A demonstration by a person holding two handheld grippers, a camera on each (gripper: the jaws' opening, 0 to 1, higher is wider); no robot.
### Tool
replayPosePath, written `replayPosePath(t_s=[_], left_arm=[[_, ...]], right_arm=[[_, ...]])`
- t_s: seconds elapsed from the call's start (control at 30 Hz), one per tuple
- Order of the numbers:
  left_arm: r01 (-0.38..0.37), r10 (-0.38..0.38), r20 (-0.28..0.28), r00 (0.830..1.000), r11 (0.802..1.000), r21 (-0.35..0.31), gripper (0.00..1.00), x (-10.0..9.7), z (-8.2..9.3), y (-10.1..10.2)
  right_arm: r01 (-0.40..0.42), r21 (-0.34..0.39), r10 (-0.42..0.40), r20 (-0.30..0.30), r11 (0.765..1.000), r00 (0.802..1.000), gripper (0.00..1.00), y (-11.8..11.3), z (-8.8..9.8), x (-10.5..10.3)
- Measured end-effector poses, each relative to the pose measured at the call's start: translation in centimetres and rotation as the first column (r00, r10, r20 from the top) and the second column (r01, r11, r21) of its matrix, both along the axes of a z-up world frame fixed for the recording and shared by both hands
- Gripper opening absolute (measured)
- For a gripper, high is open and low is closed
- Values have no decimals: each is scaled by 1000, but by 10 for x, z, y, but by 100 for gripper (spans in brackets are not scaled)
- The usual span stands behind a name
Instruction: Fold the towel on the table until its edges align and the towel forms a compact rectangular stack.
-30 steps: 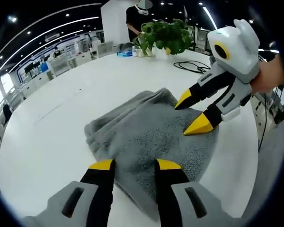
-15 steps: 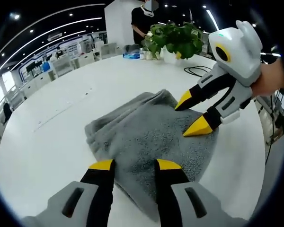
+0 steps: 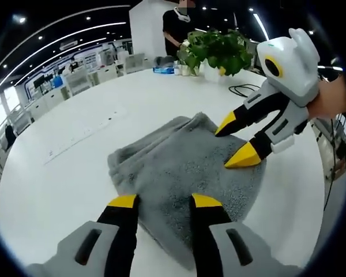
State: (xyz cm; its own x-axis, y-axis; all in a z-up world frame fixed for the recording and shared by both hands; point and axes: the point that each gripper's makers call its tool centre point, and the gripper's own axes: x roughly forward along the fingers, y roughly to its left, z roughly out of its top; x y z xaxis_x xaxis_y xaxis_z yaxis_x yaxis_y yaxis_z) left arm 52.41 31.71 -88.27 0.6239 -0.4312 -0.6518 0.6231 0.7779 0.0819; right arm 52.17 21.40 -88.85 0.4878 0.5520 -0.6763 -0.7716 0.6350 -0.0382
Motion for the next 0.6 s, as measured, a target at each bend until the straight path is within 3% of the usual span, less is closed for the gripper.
replayPosePath(t_s=[0.07,0.2,0.23,0.33,0.47,0.6], left_arm=[[-19,20,18,1000,1000,-9,42,0,6,4],[-42,45,56,997,998,-52,53,0,19,6],[-37,43,86,995,997,-64,54,-1,26,6],[-45,53,102,993,996,-76,58,-5,38,8],[-47,59,121,991,994,-99,67,-13,48,11],[-48,57,136,989,997,-63,72,-24,53,18]], right_arm=[[23,31,-23,10,999,1000,39,-5,5,-2],[79,114,-79,-3,990,997,56,-9,13,-7],[89,128,-89,-4,988,996,57,-11,15,-9],[87,166,-91,17,982,996,58,-11,27,-17],[70,175,-78,37,982,996,66,-9,35,-28],[62,182,-71,45,981,996,74,-8,41,-38]])
